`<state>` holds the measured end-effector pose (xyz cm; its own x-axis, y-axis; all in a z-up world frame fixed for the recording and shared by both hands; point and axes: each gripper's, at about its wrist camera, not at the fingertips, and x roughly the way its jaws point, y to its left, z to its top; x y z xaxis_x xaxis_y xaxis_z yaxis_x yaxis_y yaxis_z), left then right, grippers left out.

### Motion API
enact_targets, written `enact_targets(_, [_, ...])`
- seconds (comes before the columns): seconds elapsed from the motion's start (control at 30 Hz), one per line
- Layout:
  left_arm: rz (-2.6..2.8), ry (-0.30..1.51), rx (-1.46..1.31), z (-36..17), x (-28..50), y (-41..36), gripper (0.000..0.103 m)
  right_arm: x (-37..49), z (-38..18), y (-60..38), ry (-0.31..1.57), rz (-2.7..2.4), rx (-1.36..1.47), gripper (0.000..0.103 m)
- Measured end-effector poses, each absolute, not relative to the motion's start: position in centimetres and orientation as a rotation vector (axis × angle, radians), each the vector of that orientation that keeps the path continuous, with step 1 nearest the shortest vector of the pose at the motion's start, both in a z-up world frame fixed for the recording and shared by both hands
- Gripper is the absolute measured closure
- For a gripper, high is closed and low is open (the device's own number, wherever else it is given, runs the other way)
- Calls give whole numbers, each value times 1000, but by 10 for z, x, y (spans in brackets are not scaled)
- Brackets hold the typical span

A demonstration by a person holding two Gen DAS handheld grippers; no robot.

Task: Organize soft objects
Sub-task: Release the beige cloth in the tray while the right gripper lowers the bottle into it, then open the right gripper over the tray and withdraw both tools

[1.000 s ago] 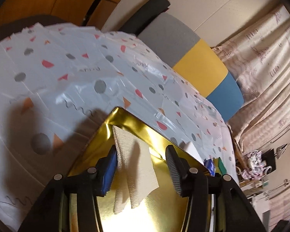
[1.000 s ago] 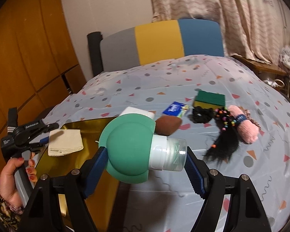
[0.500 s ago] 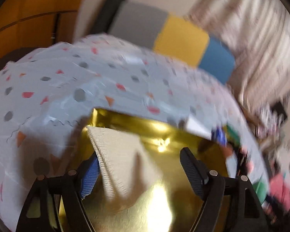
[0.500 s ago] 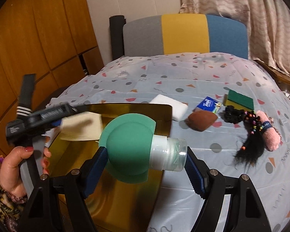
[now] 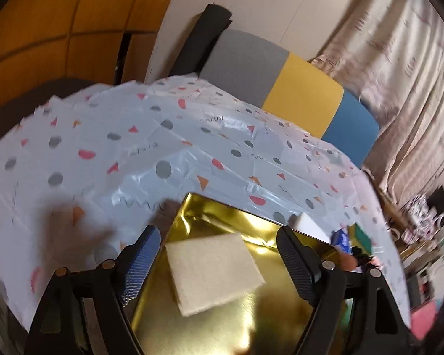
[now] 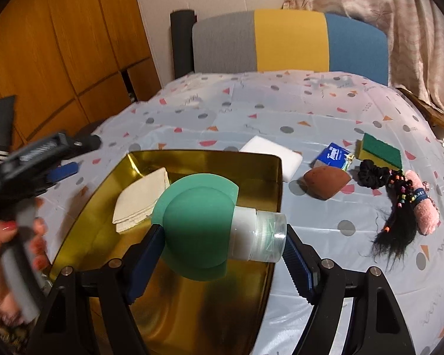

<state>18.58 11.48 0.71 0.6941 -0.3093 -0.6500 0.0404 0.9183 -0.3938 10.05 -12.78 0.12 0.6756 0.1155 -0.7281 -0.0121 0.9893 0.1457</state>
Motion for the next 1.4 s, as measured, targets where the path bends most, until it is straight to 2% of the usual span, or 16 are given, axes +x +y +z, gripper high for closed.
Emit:
enact_targets(0.4, [-163, 775, -441, -1, 117, 122, 22, 167, -27, -92, 951, 88, 9, 24])
enact_targets(0.67, [-193, 809, -469, -11, 111, 124, 22, 215, -51, -90, 1055, 42, 93, 23])
enact_targets(0.8, [-197, 817, -463, -13, 110, 122, 22, 223, -52, -86, 1028, 38, 93, 22])
enact_targets(1.0, [-246, 842, -482, -19, 111, 116, 22, 201, -27, -104, 934, 48, 175, 12])
enact_targets(1.2, [-346, 855, -485, -21, 105, 98, 22, 163, 4, -131, 802, 5, 161, 9])
enact_targets(1.4, [-468, 845, -433, -17, 93, 70, 22, 127, 9, -165, 756, -55, 143, 8])
